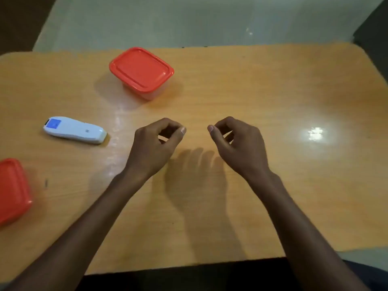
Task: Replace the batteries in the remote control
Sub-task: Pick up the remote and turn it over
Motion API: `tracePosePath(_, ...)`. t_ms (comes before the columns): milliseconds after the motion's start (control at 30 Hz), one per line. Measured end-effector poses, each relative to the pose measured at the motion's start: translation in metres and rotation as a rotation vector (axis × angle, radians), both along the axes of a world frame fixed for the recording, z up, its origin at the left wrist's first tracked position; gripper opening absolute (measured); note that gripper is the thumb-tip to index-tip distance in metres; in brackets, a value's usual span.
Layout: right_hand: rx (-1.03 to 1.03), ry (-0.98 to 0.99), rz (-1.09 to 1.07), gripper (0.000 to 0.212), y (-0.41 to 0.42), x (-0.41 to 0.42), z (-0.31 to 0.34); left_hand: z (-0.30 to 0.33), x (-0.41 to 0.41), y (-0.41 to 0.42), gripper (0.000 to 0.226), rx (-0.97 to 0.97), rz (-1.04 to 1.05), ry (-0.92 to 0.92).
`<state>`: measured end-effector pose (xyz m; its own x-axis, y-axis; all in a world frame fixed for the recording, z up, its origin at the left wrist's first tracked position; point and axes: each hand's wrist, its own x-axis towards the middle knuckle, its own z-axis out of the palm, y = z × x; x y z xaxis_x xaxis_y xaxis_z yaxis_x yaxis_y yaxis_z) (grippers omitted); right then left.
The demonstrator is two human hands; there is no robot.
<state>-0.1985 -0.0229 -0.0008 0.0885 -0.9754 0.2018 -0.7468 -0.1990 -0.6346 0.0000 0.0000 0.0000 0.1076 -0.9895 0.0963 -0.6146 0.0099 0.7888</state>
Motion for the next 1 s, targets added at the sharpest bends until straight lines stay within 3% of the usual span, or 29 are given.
tracePosePath(233,-0.241,-0.015,0.014,0.030,0.046,-0.010,-0.005,-0.009,-0.006,0.050,0.014,-0.215,-0.003,-0.017)
tracePosePath(333,-0.269,-0.034,0.009,0.029,0.075,-0.013,0.006,-0.001,-0.003,0.082,0.015,-0.204,0.031,0.020)
tracePosePath(667,-0.163,-0.079,0.068,0.029,0.115,0.030,0.013,0.009,0.058,0.143,0.014,-0.138,0.254,0.031)
tracePosePath(767,-0.078,-0.068,0.127,0.030,0.104,0.059,0.001,0.000,0.076,0.147,0.018,-0.103,0.363,0.006)
tracePosePath(1000,0.021,0.064,0.291,0.049,0.052,0.159,-0.018,-0.001,0.117,0.129,0.031,-0.034,0.610,0.169)
